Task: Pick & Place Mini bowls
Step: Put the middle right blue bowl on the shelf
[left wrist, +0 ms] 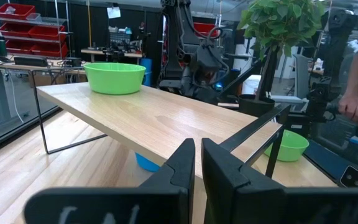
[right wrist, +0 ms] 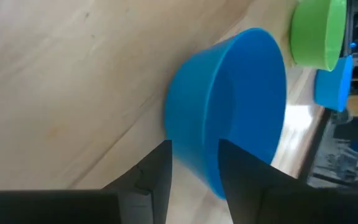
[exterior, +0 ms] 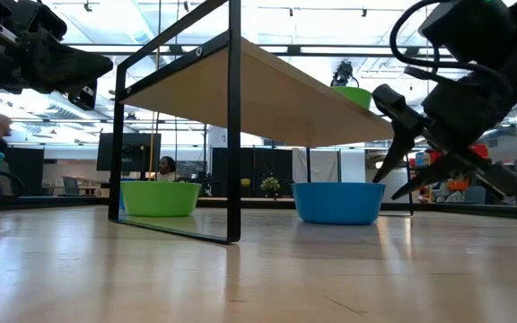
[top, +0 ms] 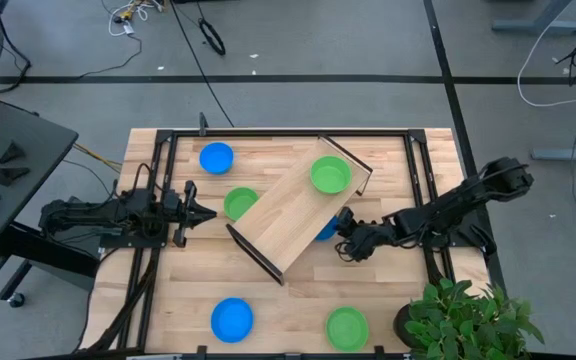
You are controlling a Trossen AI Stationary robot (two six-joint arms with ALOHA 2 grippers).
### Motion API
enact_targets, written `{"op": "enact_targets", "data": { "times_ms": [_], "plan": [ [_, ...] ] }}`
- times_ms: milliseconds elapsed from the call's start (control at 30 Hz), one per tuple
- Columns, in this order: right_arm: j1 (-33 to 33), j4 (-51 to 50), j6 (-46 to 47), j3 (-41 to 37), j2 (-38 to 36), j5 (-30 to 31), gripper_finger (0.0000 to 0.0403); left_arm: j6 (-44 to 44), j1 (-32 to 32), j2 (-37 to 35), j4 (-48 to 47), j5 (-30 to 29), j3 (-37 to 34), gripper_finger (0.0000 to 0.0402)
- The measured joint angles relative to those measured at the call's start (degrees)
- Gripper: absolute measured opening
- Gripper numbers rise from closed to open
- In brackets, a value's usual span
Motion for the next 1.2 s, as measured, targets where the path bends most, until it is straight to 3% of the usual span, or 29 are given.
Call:
{"op": "enact_targets", "data": {
  "times_ms": [400,867,1200],
  "plan": [
    [0.0,1.3,-3.3,0.0,2.2,-0.6,0.0130,0.0,0.0,0.0,0.0,0.0,0.0,0.0032],
    [0.0,1.2,-3.3,0.0,2.2,-0.5,0.0058,0.0,0.0,0.0,0.0,0.0,0.0,0.0032],
    [0.0,1.2,-3.3,0.0,2.2,-0.6,0.0040,0.0,0.0,0.0,0.0,0.0,0.0,0.0032]
  ]
}}
